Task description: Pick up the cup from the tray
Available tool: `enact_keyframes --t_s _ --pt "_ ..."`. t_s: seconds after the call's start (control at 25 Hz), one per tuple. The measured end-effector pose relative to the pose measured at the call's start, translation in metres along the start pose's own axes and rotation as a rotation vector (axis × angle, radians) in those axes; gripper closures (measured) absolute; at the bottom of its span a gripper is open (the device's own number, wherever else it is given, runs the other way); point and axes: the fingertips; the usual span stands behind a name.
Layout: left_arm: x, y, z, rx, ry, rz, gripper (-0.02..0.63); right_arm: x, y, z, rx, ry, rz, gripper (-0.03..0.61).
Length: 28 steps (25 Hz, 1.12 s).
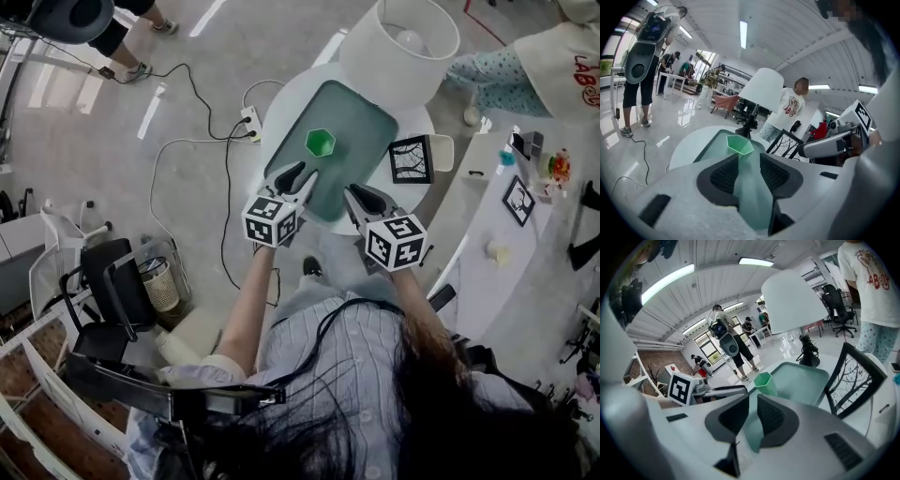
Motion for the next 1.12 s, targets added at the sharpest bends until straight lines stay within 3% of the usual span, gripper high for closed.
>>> enact_keyframes --t_s 0.2,0.44,0.72,1.12 --pt "-0.018 0.019 0.013 -0.018 0.065 0.005 0.386 -0.005 -0.011 0.002 -0.016 0.014 0.016 0.509" --pt "-0.040 0.044 0.017 -0.096 0.102 -0.015 0.302 -0.011 -0.021 0.004 -0.027 0.020 0.027 0.509" --pt "-0.068 0.051 0.019 -0.186 0.171 0.038 0.272 -0.010 -0.031 0.011 -0.051 0.042 0.046 0.509" --pt "-0.094 0.057 0.026 -0.203 0.210 0.068 0.267 -0.005 -0.037 0.022 -0.063 0.060 0.060 0.509"
Point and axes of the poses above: the fingertips, and each gripper's own axes: x backward along the fingers, y to its left, z out of its underside, and after that the axes turned 14 degrees about z, right-handed
